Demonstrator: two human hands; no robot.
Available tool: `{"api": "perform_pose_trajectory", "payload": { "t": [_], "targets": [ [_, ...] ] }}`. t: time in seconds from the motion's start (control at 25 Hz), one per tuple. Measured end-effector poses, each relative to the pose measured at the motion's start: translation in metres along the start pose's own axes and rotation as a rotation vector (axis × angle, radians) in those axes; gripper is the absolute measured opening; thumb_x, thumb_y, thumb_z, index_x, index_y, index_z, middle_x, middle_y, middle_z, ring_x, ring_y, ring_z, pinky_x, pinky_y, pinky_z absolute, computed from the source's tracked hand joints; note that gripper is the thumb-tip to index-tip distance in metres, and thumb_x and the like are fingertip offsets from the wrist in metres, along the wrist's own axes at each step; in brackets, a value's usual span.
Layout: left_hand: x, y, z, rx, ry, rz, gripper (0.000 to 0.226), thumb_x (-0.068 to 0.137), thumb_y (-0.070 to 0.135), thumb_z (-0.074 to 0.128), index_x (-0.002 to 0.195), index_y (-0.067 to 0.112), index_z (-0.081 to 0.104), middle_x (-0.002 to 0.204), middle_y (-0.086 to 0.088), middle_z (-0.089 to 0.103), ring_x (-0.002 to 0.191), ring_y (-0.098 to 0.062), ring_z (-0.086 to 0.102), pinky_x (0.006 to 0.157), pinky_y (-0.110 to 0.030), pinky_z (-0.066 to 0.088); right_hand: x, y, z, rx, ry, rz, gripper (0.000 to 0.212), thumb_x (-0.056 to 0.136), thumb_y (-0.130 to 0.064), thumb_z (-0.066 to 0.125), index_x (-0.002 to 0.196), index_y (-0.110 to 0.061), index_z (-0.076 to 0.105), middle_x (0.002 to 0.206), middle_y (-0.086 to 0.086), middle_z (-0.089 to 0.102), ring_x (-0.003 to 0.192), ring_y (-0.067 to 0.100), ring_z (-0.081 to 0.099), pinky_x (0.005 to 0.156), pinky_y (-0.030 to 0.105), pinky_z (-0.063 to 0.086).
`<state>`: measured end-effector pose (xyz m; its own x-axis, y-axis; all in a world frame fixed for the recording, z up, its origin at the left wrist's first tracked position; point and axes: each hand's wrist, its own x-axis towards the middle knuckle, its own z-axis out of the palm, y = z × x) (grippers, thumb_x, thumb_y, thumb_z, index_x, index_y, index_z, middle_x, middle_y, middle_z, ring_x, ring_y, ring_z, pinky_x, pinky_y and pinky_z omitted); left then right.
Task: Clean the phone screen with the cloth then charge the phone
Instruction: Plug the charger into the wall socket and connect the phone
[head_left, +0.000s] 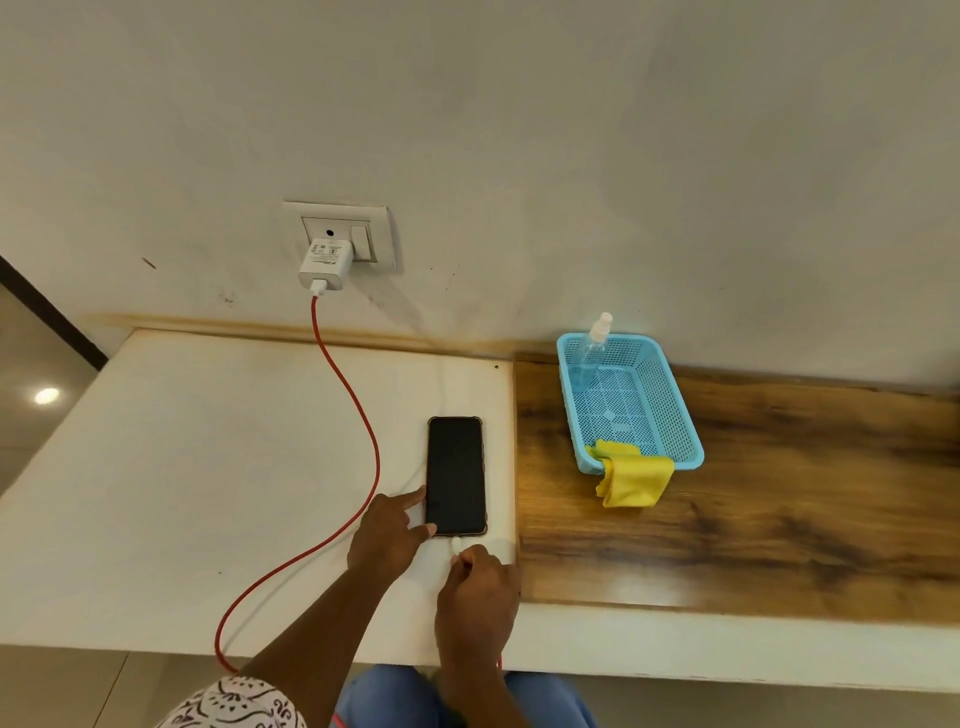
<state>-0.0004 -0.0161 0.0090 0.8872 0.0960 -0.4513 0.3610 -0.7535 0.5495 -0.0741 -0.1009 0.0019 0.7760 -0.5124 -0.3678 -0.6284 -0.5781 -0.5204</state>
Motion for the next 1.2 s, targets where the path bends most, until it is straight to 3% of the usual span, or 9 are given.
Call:
{"api": "perform_pose_trajectory", "payload": {
  "t": [0.32, 0.64, 0.72, 0.8, 0.88, 0.96, 1.08, 1.2],
  "targets": [
    [0.008, -0.005, 0.001, 0.126, -0.068, 0.018, 0.058, 0.087, 0.045, 0.055, 0.137, 0.020, 0.040, 0.136, -0.008, 0.051, 0.121, -0.023, 0.052, 0.103, -0.033, 0.043, 0.007, -0.006, 0.001, -0.157, -0.055, -0.125, 0.044, 0.097, -0.041, 0.039, 0.133, -0.017, 0.042, 0.138, 0.000, 0.049, 0.128, 0.015, 0.041, 0.108, 0.023, 0.031],
    [-0.004, 0.005, -0.001, 0.260, -0.089, 0.047, 0.061, 0.092, 0.046, 0.044, 0.145, 0.023, 0.021, 0.149, -0.004, 0.037, 0.134, -0.022, 0.039, 0.108, -0.032, 0.035, 0.018, -0.023, -0.019, -0.272, -0.112, -0.090, 0.036, 0.095, -0.035, 0.047, 0.129, -0.021, 0.049, 0.129, -0.001, 0.058, 0.121, 0.018, 0.050, 0.104, 0.029, 0.042],
    [-0.007, 0.025, -0.015, 0.235, -0.031, 0.096, 0.061, 0.091, 0.047, 0.046, 0.142, 0.022, 0.025, 0.139, -0.006, 0.050, 0.124, -0.023, 0.051, 0.100, -0.032, 0.043, 0.019, -0.022, -0.021, -0.268, -0.134, -0.112, 0.038, 0.095, -0.037, 0.047, 0.129, -0.020, 0.047, 0.129, -0.001, 0.057, 0.121, 0.018, 0.050, 0.105, 0.029, 0.041],
    [-0.002, 0.054, -0.042, 0.130, 0.092, 0.199, 0.061, 0.090, 0.046, 0.050, 0.140, 0.018, 0.027, 0.117, -0.012, 0.065, 0.104, -0.026, 0.063, 0.089, -0.035, 0.052, 0.020, -0.021, -0.022, -0.282, -0.142, -0.129, 0.041, 0.095, -0.040, 0.044, 0.130, -0.019, 0.043, 0.129, 0.001, 0.056, 0.121, 0.019, 0.049, 0.105, 0.030, 0.039],
    [0.014, 0.081, -0.077, 0.042, 0.189, 0.309, 0.074, 0.089, 0.041, 0.054, 0.145, 0.014, 0.014, 0.098, -0.016, 0.070, 0.089, -0.029, 0.067, 0.081, -0.039, 0.055, 0.019, -0.020, -0.020, -0.301, -0.141, -0.136, 0.046, 0.094, -0.046, 0.039, 0.130, -0.017, 0.041, 0.128, 0.002, 0.055, 0.120, 0.021, 0.048, 0.105, 0.031, 0.037],
    [0.034, 0.102, -0.114, -0.013, 0.243, 0.353, 0.086, 0.089, 0.035, 0.056, 0.147, 0.009, -0.002, 0.088, -0.014, 0.073, 0.085, -0.028, 0.069, 0.075, -0.032, 0.052, 0.020, -0.018, -0.016, -0.298, -0.130, -0.121, 0.052, 0.093, -0.052, 0.035, 0.131, -0.016, 0.039, 0.128, 0.002, 0.055, 0.120, 0.020, 0.047, 0.106, 0.030, 0.035],
    [0.064, 0.116, -0.152, -0.047, 0.222, 0.329, 0.095, 0.089, 0.028, 0.059, 0.144, 0.006, -0.016, 0.086, -0.015, 0.074, 0.092, -0.029, 0.068, 0.082, -0.033, 0.046, 0.022, -0.014, -0.009, -0.262, -0.101, -0.104, 0.060, 0.088, -0.059, 0.035, 0.132, -0.017, 0.035, 0.129, -0.002, 0.052, 0.120, 0.018, 0.045, 0.106, 0.028, 0.035],
    [0.084, 0.114, -0.164, 0.015, 0.150, 0.312, 0.102, 0.088, 0.021, 0.060, 0.141, 0.009, -0.026, 0.085, -0.018, 0.074, 0.076, -0.027, 0.067, 0.085, -0.039, 0.050, 0.026, -0.007, -0.002, -0.221, -0.076, -0.096, 0.060, 0.088, -0.062, 0.033, 0.130, -0.020, 0.037, 0.127, -0.006, 0.053, 0.118, 0.014, 0.045, 0.103, 0.023, 0.036]
  ]
}}
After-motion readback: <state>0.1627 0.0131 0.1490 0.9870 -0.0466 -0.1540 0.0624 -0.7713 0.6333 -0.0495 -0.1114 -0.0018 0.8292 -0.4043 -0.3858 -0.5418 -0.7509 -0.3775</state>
